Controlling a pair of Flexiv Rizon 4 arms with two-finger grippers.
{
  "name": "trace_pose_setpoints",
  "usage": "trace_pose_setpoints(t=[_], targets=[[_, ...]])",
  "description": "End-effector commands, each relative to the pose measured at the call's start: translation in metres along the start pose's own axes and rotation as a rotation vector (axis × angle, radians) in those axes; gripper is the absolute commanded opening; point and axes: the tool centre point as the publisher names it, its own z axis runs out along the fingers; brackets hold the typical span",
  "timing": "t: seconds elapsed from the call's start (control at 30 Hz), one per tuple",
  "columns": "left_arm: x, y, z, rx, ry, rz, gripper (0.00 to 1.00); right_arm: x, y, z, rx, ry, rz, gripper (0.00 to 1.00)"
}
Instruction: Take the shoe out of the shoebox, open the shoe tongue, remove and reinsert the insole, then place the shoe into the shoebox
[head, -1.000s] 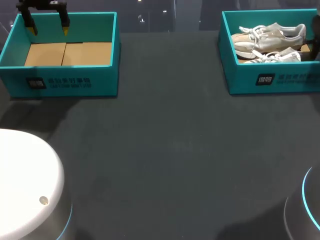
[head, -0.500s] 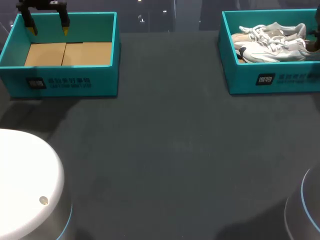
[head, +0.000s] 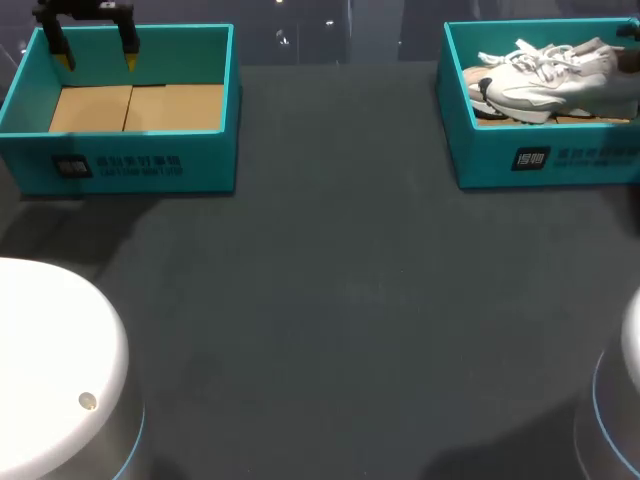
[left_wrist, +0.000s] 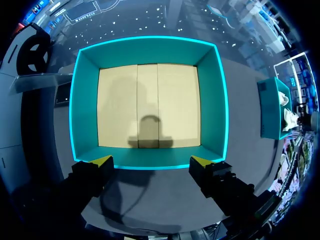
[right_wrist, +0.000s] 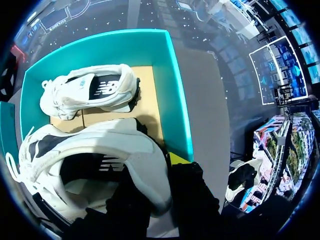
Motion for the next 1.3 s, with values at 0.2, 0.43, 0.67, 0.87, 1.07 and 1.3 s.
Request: trace_pose_setpoints(t=[0.2, 0.43, 0.67, 0.87, 1.07, 1.3], targets=[[0.0, 0.0, -0.001, -0.001, 0.0, 0.0, 1.0, -0.017, -0.024, -0.074, -0.067, -0.068, 0.033, 0.0], [0.0, 0.0, -0.001, -0.001, 0.0, 0.0, 1.0, -0.016, -0.055, -0.121, -0.102, -0.082, 0.046, 0.0], [0.0, 0.0, -0.001, -0.001, 0.0, 0.0, 1.0, 0.007, -0.109, -0.152, -0.129, -0.073, 0.053, 0.0], [0.0, 0.0, -0.001, -0.001, 0.0, 0.0, 1.0, 0.042, -0.162, -0.166, -0.145, -0.091, 0.075, 0.0], [0.0, 0.0, -0.001, -0.001, 0.0, 0.0, 1.0, 0.076, -0.209, -0.172, -0.125, -0.097, 0.119, 0.0], [0.0, 0.0, -0.001, -0.001, 0.0, 0.0, 1.0, 0.09, -0.224, -0.174, -0.11, -0.097, 0.123, 0.0]])
